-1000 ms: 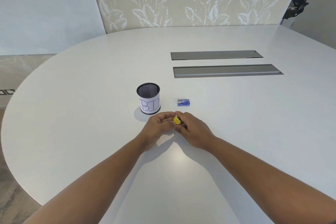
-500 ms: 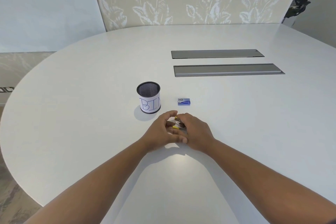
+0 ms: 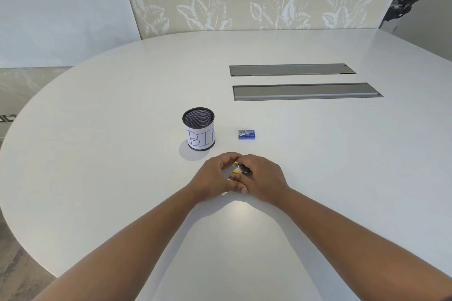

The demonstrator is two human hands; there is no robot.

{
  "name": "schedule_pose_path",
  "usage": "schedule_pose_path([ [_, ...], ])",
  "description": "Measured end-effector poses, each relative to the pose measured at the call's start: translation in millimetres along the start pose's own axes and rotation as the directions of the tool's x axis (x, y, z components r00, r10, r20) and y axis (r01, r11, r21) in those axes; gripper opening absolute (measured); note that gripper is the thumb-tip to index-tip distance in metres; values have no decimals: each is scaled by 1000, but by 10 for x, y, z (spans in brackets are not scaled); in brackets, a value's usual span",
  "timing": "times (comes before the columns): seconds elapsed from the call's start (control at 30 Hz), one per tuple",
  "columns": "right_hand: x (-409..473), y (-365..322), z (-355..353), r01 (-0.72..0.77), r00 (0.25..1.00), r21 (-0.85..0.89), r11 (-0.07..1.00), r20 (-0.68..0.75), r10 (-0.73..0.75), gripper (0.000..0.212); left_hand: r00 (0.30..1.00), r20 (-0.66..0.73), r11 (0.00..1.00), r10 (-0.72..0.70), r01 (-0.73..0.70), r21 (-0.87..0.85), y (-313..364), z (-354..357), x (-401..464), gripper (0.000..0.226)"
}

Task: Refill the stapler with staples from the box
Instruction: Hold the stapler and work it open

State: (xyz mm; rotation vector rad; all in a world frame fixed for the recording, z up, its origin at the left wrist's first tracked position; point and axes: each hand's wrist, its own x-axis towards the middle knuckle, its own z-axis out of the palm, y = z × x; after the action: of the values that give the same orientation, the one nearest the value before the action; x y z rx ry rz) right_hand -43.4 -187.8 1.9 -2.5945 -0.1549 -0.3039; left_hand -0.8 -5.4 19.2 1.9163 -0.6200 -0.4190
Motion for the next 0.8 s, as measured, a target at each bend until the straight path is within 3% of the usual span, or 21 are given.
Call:
schedule_pose_path([
  [0.6, 0, -9, -12, -5, 1000, 40, 999, 23, 4, 36, 1000, 3, 1000, -8, 8, 20, -30, 6, 19, 79],
  [0.8, -6, -4, -19, -13, 1000, 53, 998, 22, 12, 26, 996, -19, 996, -85, 85, 28, -76, 16, 31, 106],
])
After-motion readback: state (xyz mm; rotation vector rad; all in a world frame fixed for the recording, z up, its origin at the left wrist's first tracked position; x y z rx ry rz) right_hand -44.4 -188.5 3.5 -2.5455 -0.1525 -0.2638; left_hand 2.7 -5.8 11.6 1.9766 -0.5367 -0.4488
